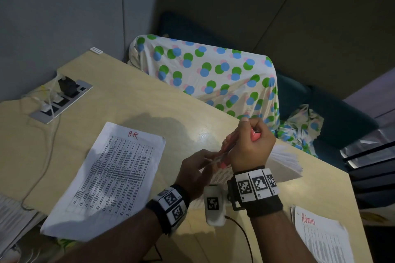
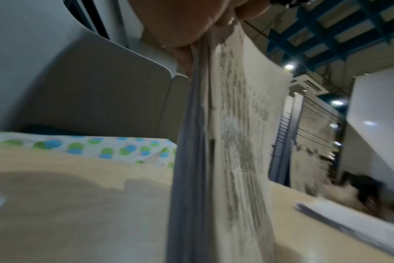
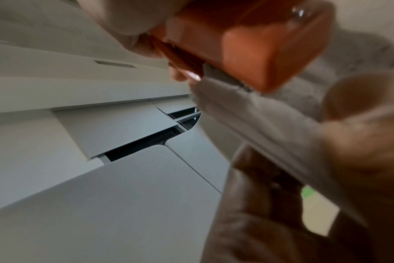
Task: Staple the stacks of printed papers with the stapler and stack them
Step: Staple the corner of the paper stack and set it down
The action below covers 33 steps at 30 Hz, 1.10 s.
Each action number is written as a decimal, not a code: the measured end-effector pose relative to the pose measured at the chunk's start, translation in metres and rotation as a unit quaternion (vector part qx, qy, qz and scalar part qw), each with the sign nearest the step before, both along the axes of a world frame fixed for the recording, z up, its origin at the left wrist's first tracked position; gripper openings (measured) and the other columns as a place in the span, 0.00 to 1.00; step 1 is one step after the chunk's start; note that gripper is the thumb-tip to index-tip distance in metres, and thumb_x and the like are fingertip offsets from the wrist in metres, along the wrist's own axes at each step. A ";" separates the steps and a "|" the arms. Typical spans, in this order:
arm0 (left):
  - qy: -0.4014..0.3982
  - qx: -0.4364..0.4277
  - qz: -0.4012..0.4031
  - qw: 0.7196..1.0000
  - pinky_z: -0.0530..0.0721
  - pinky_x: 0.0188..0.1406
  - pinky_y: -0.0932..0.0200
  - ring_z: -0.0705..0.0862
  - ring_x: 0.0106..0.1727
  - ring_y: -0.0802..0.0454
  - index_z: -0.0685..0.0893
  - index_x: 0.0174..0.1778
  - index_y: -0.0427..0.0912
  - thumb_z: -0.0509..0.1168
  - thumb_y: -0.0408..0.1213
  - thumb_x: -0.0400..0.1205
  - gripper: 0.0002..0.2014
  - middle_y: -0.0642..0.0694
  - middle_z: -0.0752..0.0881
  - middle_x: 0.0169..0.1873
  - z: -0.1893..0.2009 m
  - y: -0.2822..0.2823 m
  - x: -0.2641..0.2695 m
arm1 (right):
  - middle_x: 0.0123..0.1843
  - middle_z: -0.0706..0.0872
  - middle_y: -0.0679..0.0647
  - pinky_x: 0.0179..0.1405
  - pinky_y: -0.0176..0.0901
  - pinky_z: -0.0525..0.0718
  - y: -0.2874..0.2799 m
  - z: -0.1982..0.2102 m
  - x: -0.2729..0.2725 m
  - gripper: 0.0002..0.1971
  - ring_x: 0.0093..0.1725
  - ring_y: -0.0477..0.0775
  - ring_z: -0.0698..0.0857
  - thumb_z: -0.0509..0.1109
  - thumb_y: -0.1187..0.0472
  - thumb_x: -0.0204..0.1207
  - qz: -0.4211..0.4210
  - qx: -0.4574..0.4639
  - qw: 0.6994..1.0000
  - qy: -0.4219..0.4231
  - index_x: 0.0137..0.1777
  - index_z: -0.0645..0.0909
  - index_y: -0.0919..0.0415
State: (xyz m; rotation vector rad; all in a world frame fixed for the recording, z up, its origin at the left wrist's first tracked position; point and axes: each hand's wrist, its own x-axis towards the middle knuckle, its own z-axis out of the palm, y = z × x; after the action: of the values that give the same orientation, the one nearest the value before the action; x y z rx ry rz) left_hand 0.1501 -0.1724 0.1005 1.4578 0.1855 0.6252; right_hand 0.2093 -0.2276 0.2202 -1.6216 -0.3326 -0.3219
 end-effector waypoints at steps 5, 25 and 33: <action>-0.015 0.078 -0.016 0.997 0.73 0.28 0.79 0.80 0.30 0.71 0.71 0.34 0.60 0.61 0.56 0.78 0.09 0.63 0.78 0.26 0.006 0.004 0.002 | 0.18 0.78 0.70 0.16 0.33 0.78 -0.002 0.000 -0.006 0.17 0.14 0.47 0.79 0.65 0.64 0.76 0.020 -0.031 0.999 -0.013 0.31 0.75 0.77; 0.082 0.051 0.047 0.994 0.86 0.30 0.36 0.85 0.36 0.35 0.83 0.39 0.40 0.62 0.56 0.76 0.20 0.37 0.87 0.32 0.007 0.017 0.016 | 0.30 0.85 0.60 0.17 0.37 0.81 -0.105 0.050 0.012 0.06 0.19 0.53 0.82 0.71 0.67 0.78 0.098 -0.125 0.985 0.070 0.41 0.81 0.57; 0.021 0.103 0.046 0.993 0.69 0.23 0.76 0.77 0.25 0.67 0.78 0.31 0.54 0.62 0.52 0.77 0.10 0.64 0.81 0.25 0.033 0.026 0.018 | 0.37 0.87 0.61 0.20 0.44 0.83 -0.166 -0.062 0.016 0.13 0.24 0.57 0.83 0.82 0.65 0.66 0.083 -0.320 0.883 0.334 0.45 0.82 0.68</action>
State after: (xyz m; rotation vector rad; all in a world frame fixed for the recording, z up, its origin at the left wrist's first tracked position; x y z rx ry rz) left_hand 0.1682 -0.1459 0.1335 1.6691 0.2279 0.7057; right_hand 0.2253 -0.3933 0.1582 -2.2138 -0.0320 0.5424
